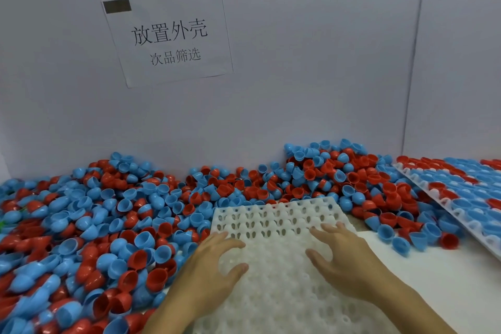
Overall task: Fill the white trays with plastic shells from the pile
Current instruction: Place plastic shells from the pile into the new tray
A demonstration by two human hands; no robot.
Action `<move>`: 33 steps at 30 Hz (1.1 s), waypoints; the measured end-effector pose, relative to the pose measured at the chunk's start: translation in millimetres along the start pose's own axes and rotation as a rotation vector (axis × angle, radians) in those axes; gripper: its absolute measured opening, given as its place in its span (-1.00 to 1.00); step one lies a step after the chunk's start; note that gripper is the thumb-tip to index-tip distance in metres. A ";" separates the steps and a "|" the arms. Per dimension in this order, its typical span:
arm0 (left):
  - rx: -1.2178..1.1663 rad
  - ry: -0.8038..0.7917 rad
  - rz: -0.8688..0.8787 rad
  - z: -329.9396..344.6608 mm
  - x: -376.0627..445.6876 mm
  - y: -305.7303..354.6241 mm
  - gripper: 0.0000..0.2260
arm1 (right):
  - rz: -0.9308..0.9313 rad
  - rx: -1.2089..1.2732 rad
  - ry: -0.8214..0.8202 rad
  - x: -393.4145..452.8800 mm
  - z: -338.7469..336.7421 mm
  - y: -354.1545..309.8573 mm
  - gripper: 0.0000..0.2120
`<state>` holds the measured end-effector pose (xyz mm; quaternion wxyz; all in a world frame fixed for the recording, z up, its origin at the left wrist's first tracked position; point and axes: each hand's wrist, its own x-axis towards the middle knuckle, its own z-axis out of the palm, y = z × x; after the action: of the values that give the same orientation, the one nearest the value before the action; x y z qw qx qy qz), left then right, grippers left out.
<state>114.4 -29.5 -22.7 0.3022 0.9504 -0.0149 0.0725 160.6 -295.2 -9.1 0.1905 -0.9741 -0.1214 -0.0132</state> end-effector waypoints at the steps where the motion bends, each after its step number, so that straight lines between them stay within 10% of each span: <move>1: -0.020 -0.007 0.001 -0.8 3.7 -0.4 -0.76 | 0.001 0.003 -0.005 3.0 0.7 -0.6 -0.44; 17: 0.084 -0.055 -0.081 -8.1 11.5 2.7 -0.51 | -0.008 -0.002 0.127 2.3 6.3 -0.9 -0.47; 28: -0.011 0.538 -0.066 -59.7 -5.3 -25.8 -0.88 | -0.244 -0.014 0.004 -13.6 12.8 -20.0 -0.56; 33: 0.017 0.310 -0.118 -67.7 -11.6 -28.2 -0.77 | -0.279 0.045 0.042 -14.6 10.9 -18.6 -0.60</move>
<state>96.2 32.5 14.1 0.2965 0.9296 0.0884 0.2005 141.8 -277.8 -13.4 0.2112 -0.9427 -0.2518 -0.0574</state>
